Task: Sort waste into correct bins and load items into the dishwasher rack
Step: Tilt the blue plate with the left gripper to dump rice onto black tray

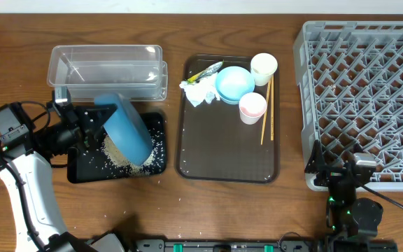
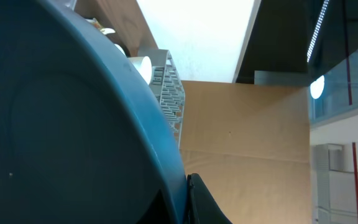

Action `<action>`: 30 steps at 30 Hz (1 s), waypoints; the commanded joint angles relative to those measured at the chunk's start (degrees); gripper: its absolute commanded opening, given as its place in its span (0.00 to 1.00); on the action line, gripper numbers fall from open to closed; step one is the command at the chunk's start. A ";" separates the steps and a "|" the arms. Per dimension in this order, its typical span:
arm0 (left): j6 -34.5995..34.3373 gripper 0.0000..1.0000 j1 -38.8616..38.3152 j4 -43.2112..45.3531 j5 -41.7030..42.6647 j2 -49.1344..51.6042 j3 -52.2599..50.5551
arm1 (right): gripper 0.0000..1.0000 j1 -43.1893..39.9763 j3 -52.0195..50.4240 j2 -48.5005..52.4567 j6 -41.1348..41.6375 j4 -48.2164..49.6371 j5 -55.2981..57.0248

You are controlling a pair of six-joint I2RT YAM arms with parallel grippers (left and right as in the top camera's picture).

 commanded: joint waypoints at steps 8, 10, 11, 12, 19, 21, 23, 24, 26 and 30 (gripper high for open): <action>5.97 0.06 0.76 -5.01 -1.70 -1.27 -0.07 | 0.99 1.49 -0.07 -0.28 0.42 -0.22 -0.35; 10.73 0.06 0.79 -4.76 -2.10 -1.55 -0.07 | 0.99 1.49 -0.07 -0.28 0.42 -0.22 -0.37; 12.44 0.06 0.79 -4.42 -4.52 -1.64 -0.07 | 0.99 1.49 -0.07 -0.28 0.42 -0.22 -0.35; 11.78 0.06 0.79 -6.36 -7.26 -1.64 -0.07 | 0.99 1.49 -0.07 -0.28 0.42 -0.22 -0.35; 14.97 0.06 0.70 -16.02 4.79 -1.73 -0.07 | 0.99 1.49 -0.07 -0.28 0.42 -0.22 -0.35; 19.08 0.06 0.13 -17.35 7.04 -2.32 0.07 | 0.99 1.49 -0.07 -0.28 0.42 -0.22 -0.35; 21.03 0.06 0.11 -16.31 3.61 -2.75 0.07 | 0.99 1.49 -0.07 -0.28 0.42 -0.22 -0.37; 21.09 0.06 0.11 -18.08 2.43 -3.08 0.07 | 0.99 1.49 -0.07 -0.28 0.42 -0.22 -0.35; 22.60 0.06 0.11 -19.50 2.32 -4.00 0.07 | 0.99 1.49 -0.07 -0.28 0.42 -0.22 -0.35; 22.99 0.06 -1.70 -19.71 2.10 -7.91 0.07 | 0.99 1.49 -0.07 -0.28 0.42 -0.22 -0.35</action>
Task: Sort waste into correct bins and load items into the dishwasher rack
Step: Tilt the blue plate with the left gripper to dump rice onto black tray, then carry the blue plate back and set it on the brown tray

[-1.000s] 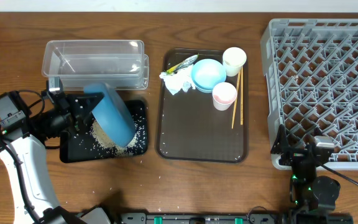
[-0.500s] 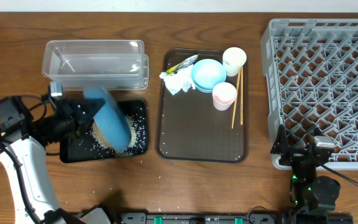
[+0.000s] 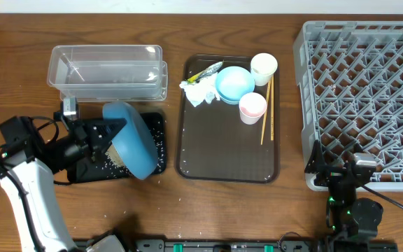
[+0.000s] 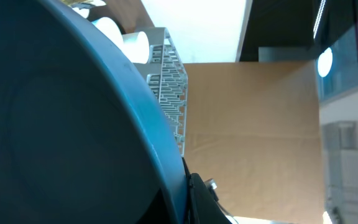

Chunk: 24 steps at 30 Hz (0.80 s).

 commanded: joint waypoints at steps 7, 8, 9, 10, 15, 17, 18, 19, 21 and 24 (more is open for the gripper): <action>-7.45 0.06 -9.16 0.15 -15.89 -12.20 0.31 | 0.99 1.49 -0.07 -0.28 0.42 -0.20 -0.35; -9.01 0.06 -11.17 0.35 -17.79 -13.51 0.31 | 0.99 1.49 -0.07 -0.28 0.42 -0.20 -0.35; -10.91 0.06 -13.11 0.72 -19.37 -14.62 0.31 | 0.99 1.49 -0.07 -0.28 0.42 -0.20 -0.37; -13.16 0.06 -15.80 1.51 -21.18 -15.78 0.31 | 0.99 1.49 -0.07 -0.28 0.42 -0.20 -0.35; -23.32 0.06 -30.84 8.26 -30.88 -19.47 0.31 | 0.99 1.49 -0.07 -0.28 0.42 -0.20 -0.37; -27.06 0.06 -37.81 11.96 -35.80 -20.02 0.31 | 0.99 1.49 -0.07 -0.28 0.42 -0.20 -0.35; -28.17 0.06 -41.03 13.57 -38.51 -20.00 0.31 | 0.99 1.49 -0.07 -0.28 0.42 -0.20 -0.35; -29.31 0.06 -44.74 14.93 -42.27 -19.85 0.31 | 0.99 1.49 -0.07 -0.28 0.42 -0.20 -0.37; -32.06 0.06 -51.63 16.46 -50.10 -18.99 0.31 | 0.99 1.49 -0.07 -0.28 0.42 -0.20 -0.35; -34.18 0.06 -61.24 18.78 -58.69 -16.57 0.31 | 0.99 1.49 -0.07 -0.28 0.42 -0.20 -0.37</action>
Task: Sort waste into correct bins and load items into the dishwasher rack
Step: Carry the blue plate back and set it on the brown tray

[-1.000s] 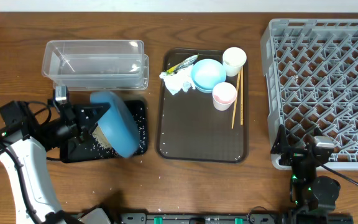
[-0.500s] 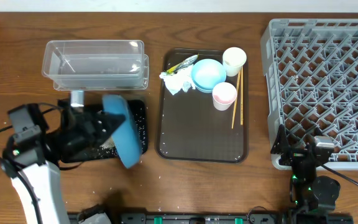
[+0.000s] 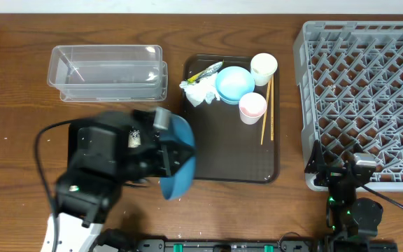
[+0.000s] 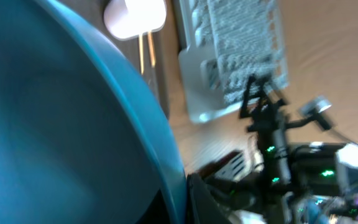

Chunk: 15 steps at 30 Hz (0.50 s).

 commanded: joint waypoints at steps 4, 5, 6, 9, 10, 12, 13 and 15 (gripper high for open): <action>-5.92 0.06 -17.81 5.75 -25.68 7.63 0.31 | 0.99 1.49 -0.07 -0.28 0.42 -0.24 -0.37; -6.43 0.07 -20.09 6.88 -29.05 9.68 0.31 | 0.99 1.49 -0.07 -0.28 0.42 -0.24 -0.37; -6.69 0.06 -21.94 8.22 -31.63 11.85 0.31 | 0.99 1.49 -0.07 -0.28 0.42 -0.24 -0.39; -6.71 0.07 -25.14 12.55 -34.40 17.94 0.31 | 0.99 1.49 -0.07 -0.28 0.42 -0.24 -0.39; -6.71 0.07 -25.73 14.01 -34.40 19.93 0.31 | 0.99 1.49 -0.07 -0.28 0.42 -0.24 -0.37; -6.73 0.07 -26.56 16.85 -34.38 24.41 0.31 | 0.99 1.49 -0.07 -0.28 0.42 -0.24 -0.39; -6.71 0.07 -26.84 17.92 -34.36 26.21 0.31 | 0.99 1.49 -0.07 -0.28 0.42 -0.24 -0.37; -6.71 0.07 -27.21 20.24 -34.34 29.77 0.31 | 0.99 1.49 -0.07 -0.28 0.42 -0.24 -0.37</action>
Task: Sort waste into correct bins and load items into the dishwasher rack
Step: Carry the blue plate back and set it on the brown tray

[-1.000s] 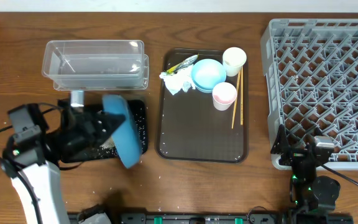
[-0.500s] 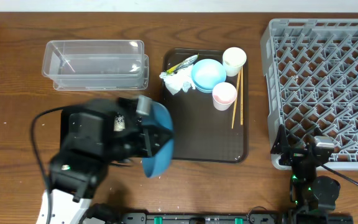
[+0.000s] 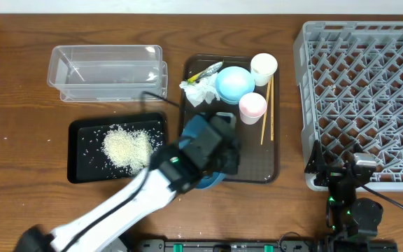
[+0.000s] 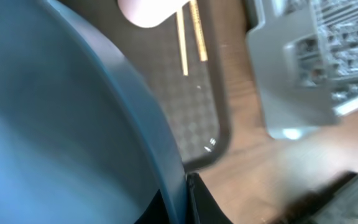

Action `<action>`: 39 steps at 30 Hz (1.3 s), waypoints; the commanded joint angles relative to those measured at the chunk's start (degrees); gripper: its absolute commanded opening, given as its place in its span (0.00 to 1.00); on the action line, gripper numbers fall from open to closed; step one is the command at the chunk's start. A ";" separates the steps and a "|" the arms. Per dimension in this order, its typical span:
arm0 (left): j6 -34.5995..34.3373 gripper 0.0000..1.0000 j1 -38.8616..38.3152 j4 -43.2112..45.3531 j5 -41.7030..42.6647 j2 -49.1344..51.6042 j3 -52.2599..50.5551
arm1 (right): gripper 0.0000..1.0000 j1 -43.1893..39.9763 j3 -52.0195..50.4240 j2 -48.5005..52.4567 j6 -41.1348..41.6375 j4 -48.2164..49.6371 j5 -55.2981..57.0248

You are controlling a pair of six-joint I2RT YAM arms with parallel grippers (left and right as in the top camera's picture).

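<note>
My left gripper (image 3: 215,155) (image 4: 178,200) is shut on the rim of a dark blue bowl (image 3: 200,130) (image 4: 61,124), one finger on each side of the rim. It holds the bowl over the front of the brown serving tray (image 3: 257,157) (image 4: 194,115). At the back of that tray sit a light blue bowl (image 3: 234,82), a pink cup (image 3: 252,106) (image 4: 146,9), a white cup (image 3: 264,66), chopsticks (image 3: 266,112) (image 4: 191,34), a crumpled napkin (image 3: 198,92) and a wrapper (image 3: 206,71). The grey dishwasher rack (image 3: 366,91) (image 4: 316,68) stands at the right. My right gripper (image 3: 345,173) rests at the rack's front edge.
A black tray (image 3: 82,164) holding a pile of rice (image 3: 126,148) lies left of the brown tray. Behind it stands a clear plastic container (image 3: 107,70). A few rice grains lie on the wooden table around the black tray.
My left gripper, with the blue bowl in it, has moved right from the black tray's right side to the front of the brown tray. The rice pile now shows uncovered.
The blue bowl was held tipped over the black tray, with rice beneath it. A second later it was still tipped there, a little nearer the front. Then arm and bowl were at the tray's right side, and now over the brown tray. The right arm stayed still.
</note>
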 commanded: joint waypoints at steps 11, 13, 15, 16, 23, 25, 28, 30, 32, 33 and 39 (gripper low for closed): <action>1.29 0.22 -0.66 9.40 -3.80 10.80 0.31 | 0.99 1.49 -0.07 -0.28 0.42 -0.22 -0.35; 1.25 0.30 -0.66 9.86 -3.76 10.73 0.33 | 0.99 1.49 -0.07 -0.28 0.42 -0.22 -0.37; 1.25 0.41 -0.66 9.79 -2.95 10.62 0.37 | 0.99 1.49 -0.07 -0.28 0.42 -0.22 -0.35; 1.25 0.43 -0.66 9.81 -1.66 10.47 0.37 | 0.99 1.49 -0.07 -0.28 0.42 -0.22 -0.37; 1.25 0.43 -0.66 9.31 2.05 7.02 0.37 | 0.99 1.49 -0.07 -0.28 0.42 -0.22 -0.35; 1.27 0.43 -0.66 8.87 2.01 4.81 0.37 | 0.99 1.49 -0.07 -0.28 0.42 -0.22 -0.35; 1.29 0.45 -0.59 7.80 1.60 0.61 0.37 | 0.99 1.49 -0.07 -0.28 0.42 -0.22 -0.37; 1.29 0.48 -0.17 6.03 0.72 -2.86 0.37 | 0.99 1.49 -0.07 -0.28 0.42 -0.22 -0.37; 1.27 0.49 0.63 3.74 -0.63 -6.62 0.37 | 0.99 1.49 -0.07 -0.28 0.42 -0.22 -0.35; 1.29 0.49 1.22 2.40 -1.03 -8.83 0.37 | 0.99 1.49 -0.07 -0.28 0.42 -0.22 -0.37; 1.29 0.66 4.20 -1.16 -1.03 -20.41 0.37 | 0.99 1.49 -0.07 -0.28 0.42 -0.22 -0.35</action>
